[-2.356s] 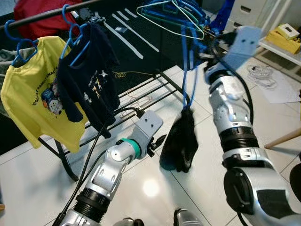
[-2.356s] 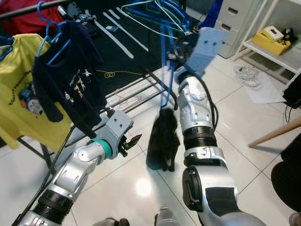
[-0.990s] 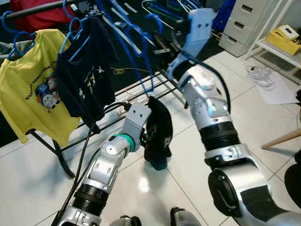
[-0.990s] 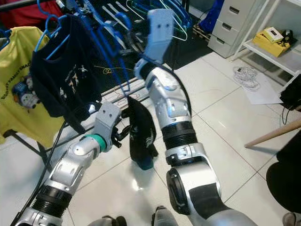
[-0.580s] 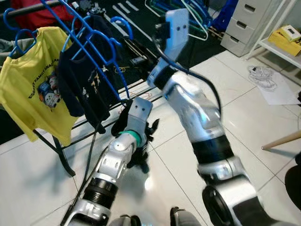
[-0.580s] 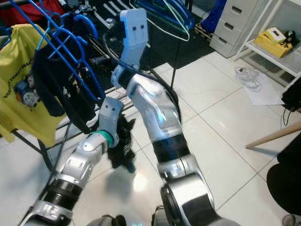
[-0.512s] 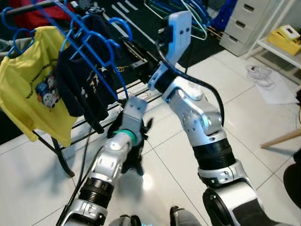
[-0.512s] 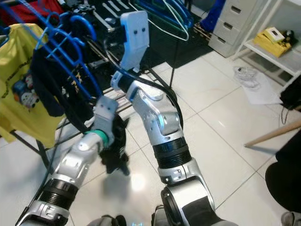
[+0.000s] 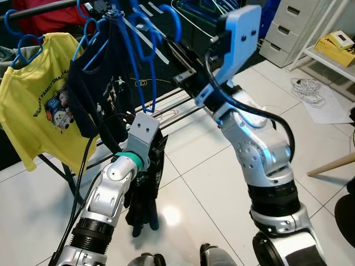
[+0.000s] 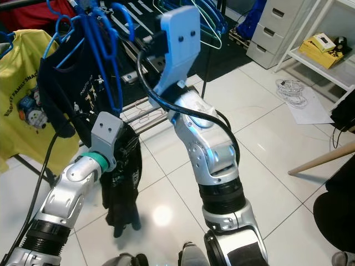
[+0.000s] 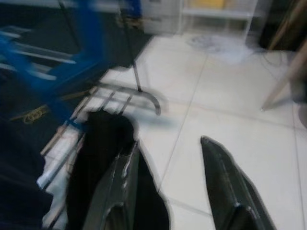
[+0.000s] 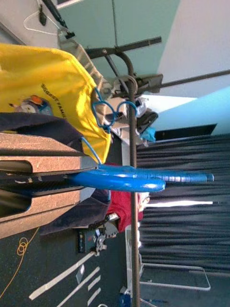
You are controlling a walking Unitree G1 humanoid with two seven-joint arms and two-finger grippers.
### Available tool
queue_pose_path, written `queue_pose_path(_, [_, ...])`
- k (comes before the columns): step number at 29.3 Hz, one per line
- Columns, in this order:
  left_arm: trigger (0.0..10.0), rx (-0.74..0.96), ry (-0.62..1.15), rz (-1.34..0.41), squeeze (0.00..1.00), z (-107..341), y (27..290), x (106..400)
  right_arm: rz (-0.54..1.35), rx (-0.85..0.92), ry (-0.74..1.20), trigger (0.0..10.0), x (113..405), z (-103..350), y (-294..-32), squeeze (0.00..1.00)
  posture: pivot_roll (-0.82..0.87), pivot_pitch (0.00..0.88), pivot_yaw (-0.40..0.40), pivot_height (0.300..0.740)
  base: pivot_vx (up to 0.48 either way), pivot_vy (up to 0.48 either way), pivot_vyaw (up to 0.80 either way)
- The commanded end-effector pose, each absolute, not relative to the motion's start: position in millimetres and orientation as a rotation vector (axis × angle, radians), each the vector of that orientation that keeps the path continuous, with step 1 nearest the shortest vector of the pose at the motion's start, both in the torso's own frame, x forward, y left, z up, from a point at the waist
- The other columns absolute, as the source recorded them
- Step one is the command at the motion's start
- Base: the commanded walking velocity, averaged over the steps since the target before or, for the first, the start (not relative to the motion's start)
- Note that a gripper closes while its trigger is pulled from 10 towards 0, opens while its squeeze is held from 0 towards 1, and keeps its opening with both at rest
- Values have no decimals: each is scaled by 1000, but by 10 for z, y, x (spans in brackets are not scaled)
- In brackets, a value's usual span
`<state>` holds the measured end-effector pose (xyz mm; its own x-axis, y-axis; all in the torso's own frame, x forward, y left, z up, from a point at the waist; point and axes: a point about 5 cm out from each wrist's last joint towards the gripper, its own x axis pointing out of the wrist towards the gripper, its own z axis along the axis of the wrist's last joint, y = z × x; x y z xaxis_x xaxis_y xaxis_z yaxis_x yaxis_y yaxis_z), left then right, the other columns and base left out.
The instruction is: Hang hanger
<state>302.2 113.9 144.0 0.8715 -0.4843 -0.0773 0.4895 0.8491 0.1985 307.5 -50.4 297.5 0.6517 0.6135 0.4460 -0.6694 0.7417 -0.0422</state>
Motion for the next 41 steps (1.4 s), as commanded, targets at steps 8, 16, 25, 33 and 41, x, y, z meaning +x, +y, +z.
queue_pose_path(8, [10000,168,50,-722,1000,1510,1287,2703,643,146,-418,10000,3151,2802,-643,0,-102,82,77,740,0,0,0])
queue_pose_path(16, [10000,189,128,-701,1000,1307,1273,2691,739,169,-483,10000,3068,3005,-540,0,-111,82,71,740,0,0,0])
queue_pose_path(25, [10000,114,150,-539,0,1255,1140,2914,1039,240,-621,10000,2646,3286,-311,0,-110,84,75,740,0,0,0])
queue_pose_path(33, [10000,67,154,-423,0,1265,1108,3050,1147,268,-655,10000,2485,3314,-273,0,-112,86,84,740,0,0,0])
queue_pose_path(41, [8588,115,182,-415,0,1163,1178,3016,1131,261,-691,10000,2457,3373,-329,0,-110,74,82,740,0,0,0])
